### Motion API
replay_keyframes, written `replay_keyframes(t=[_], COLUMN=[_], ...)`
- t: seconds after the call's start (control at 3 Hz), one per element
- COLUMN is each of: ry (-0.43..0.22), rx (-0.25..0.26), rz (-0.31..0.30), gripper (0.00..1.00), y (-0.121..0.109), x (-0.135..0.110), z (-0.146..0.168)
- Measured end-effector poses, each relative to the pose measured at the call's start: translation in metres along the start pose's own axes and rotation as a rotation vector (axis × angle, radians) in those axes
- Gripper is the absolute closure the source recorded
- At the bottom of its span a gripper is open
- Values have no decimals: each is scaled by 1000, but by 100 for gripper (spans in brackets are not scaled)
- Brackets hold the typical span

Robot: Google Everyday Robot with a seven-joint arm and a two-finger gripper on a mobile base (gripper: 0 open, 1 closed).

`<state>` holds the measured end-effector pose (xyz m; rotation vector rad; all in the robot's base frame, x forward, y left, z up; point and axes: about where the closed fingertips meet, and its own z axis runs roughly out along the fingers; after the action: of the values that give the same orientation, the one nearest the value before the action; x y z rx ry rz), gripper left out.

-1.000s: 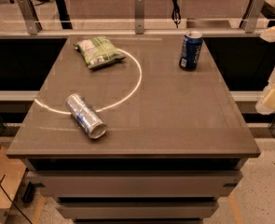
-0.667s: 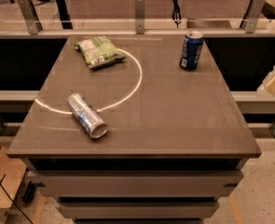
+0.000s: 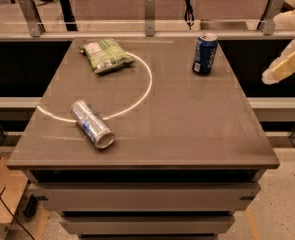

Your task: Knock pepsi can over

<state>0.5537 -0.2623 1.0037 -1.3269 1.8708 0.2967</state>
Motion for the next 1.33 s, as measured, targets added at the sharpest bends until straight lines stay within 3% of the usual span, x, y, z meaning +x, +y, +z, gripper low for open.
replay_keyframes(t=[0.33, 1.0, 1.33], ry=[-3, -200, -284], rx=[22, 73, 117], rz=[49, 231, 297], gripper=[0, 0, 0], y=[-1, -1, -22], x=[1, -15, -20], z=[12, 82, 121])
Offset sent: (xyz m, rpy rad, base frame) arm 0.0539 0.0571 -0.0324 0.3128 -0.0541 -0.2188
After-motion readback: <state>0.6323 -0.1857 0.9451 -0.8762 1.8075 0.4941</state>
